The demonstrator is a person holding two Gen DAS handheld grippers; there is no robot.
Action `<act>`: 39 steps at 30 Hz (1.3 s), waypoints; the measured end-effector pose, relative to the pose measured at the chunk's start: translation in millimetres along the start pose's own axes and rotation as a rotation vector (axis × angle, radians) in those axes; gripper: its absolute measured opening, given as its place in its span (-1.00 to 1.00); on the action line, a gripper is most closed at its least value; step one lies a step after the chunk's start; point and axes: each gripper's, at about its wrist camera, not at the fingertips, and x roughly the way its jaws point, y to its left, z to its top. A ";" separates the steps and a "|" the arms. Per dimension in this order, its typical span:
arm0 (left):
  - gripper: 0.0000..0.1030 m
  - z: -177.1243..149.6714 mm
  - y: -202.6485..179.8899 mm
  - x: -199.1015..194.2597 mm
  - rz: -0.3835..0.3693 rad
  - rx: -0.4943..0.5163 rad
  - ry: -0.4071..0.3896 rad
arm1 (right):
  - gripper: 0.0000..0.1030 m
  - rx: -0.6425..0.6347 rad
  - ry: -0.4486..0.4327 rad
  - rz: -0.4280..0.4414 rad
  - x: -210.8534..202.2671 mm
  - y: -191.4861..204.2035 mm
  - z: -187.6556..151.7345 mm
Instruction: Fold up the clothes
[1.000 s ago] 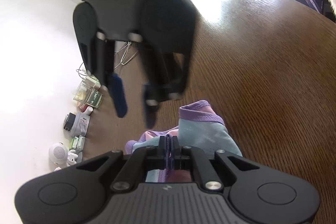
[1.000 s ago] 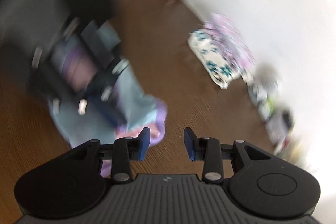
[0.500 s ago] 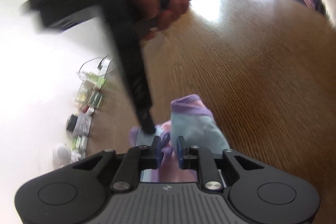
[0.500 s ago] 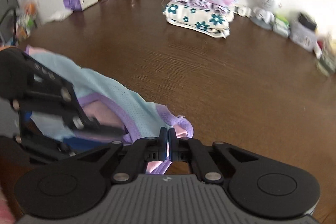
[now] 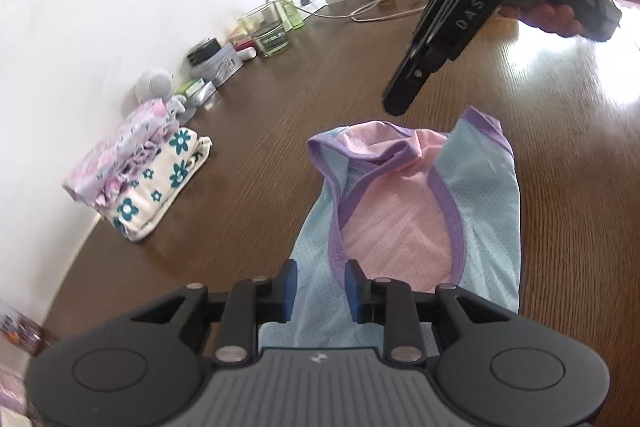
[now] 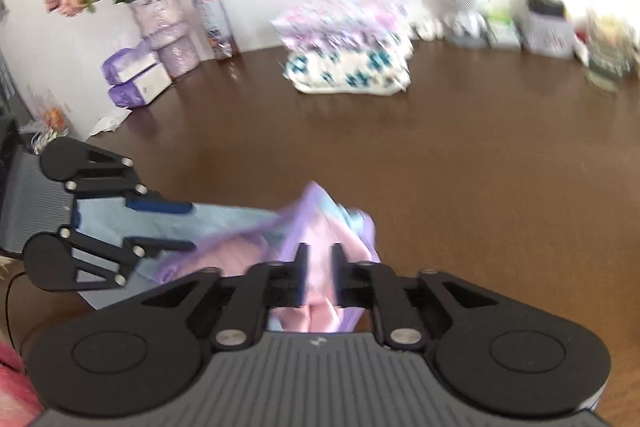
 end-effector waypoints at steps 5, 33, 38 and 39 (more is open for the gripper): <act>-0.51 6.5 -2.0 4.3 -0.027 -0.045 0.002 | -0.33 -0.251 0.048 -0.119 28.9 34.4 21.1; -0.88 4.7 -23.0 0.8 -0.021 -0.004 -0.021 | -0.89 -0.309 0.267 -0.105 78.8 43.6 49.6; -0.81 5.0 -9.1 -2.8 -0.040 -0.094 -0.042 | -0.89 -0.327 0.062 -0.146 26.4 47.3 25.7; -0.72 8.2 -6.2 -4.3 -0.044 -0.111 -0.055 | -0.89 -0.336 0.025 -0.154 17.7 49.6 18.9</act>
